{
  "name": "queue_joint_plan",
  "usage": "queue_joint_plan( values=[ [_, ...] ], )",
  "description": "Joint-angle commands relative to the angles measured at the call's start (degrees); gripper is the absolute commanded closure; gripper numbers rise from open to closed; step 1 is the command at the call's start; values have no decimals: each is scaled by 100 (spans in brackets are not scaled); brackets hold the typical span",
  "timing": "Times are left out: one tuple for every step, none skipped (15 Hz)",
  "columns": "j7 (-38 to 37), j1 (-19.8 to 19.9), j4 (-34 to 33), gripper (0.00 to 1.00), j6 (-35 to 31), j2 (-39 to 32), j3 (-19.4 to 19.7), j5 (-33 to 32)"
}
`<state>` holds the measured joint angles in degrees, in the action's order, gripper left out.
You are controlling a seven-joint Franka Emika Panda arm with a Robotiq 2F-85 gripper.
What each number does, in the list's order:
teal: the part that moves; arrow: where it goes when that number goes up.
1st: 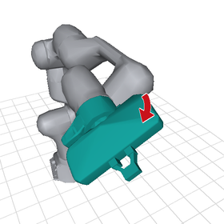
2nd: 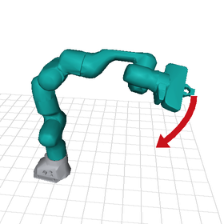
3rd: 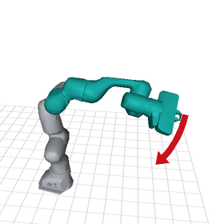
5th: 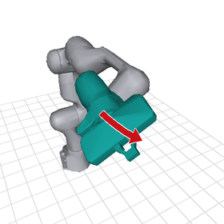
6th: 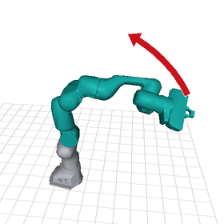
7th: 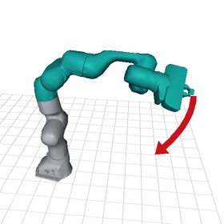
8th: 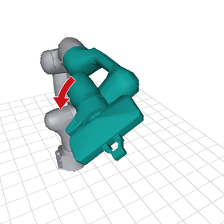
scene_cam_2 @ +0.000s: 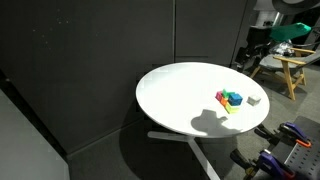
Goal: Put the blue block on top of the yellow block.
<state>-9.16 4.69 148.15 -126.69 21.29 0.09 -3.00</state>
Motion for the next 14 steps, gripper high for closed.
queue_joint_plan(
  values=[
    [18,-104,-20,0,489,182,-62,1],
    [16,-127,-20,0,556,190,-73,0],
    [15,-147,-20,0,611,192,-83,-4],
    [12,-157,-23,0,640,192,-92,-8],
    [9,-167,-21,0,643,183,-96,-6],
    [1,-154,-7,0,496,84,-72,-1],
    [2,-164,-7,0,511,85,-75,-1],
    [2,-170,-7,0,516,85,-77,0],
    [2,-172,-7,0,516,85,-78,0],
    [2,-172,-7,0,516,85,-78,0],
    [2,-172,-7,0,516,85,-78,0],
    [2,-172,-7,0,516,85,-78,0],
    [2,-172,-7,0,517,85,-78,0],
    [2,-172,-7,0,517,85,-78,0]
  ],
)
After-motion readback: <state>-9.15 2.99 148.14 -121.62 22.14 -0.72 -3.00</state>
